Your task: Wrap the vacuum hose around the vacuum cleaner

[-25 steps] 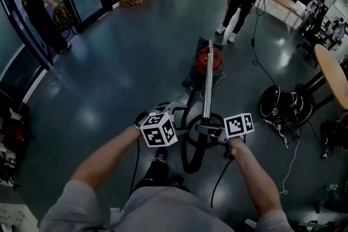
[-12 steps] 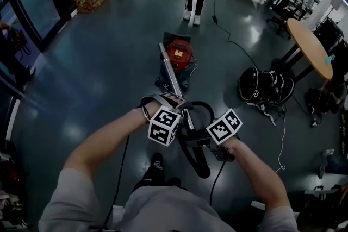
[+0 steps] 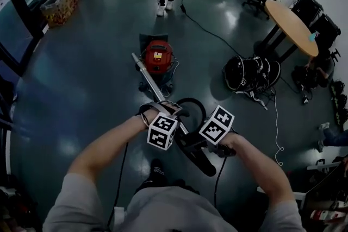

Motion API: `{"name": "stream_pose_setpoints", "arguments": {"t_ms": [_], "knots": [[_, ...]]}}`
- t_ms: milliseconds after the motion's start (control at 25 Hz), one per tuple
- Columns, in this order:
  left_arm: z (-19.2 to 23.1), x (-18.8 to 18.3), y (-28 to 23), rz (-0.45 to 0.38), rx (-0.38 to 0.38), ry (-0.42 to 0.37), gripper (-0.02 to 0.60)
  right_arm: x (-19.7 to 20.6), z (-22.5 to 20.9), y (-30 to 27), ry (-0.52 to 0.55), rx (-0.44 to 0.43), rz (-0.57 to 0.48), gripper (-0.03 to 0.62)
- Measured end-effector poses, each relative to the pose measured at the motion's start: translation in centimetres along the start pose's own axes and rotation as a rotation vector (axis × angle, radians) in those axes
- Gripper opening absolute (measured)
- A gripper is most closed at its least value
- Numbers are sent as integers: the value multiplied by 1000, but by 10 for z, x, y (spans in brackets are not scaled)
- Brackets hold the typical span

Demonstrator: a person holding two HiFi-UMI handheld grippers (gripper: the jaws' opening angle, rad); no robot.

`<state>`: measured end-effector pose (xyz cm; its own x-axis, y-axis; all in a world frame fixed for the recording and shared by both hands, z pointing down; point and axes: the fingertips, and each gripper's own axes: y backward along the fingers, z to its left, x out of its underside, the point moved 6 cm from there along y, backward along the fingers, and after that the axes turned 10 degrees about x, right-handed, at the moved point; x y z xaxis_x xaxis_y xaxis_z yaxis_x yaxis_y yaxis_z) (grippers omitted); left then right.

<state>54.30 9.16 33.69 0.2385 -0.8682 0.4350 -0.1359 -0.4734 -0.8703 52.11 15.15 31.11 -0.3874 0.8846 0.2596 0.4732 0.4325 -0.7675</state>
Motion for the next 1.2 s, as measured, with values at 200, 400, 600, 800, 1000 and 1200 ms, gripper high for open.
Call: {"name": "stream_pose_setpoints", "arguments": {"t_ms": [200, 400, 600, 800, 1000, 1200], "knots": [[7, 13, -7, -29, 0, -33, 255, -11, -14, -3, -38, -1, 25, 196], [8, 18, -22, -45, 21, -62, 205, -10, -29, -5, -49, 12, 79, 196], [28, 17, -28, -54, 33, 18, 178, -10, -54, 12, 7, 148, 81, 192], [52, -2, -42, -36, 27, 126, 164, 5, -80, 38, 120, 268, 51, 169], [82, -29, -56, -19, -7, 232, 163, 26, -107, 74, 273, 355, 16, 167], [111, -50, -70, -3, -32, 338, 161, 41, -129, 110, 529, 519, -4, 167]]}}
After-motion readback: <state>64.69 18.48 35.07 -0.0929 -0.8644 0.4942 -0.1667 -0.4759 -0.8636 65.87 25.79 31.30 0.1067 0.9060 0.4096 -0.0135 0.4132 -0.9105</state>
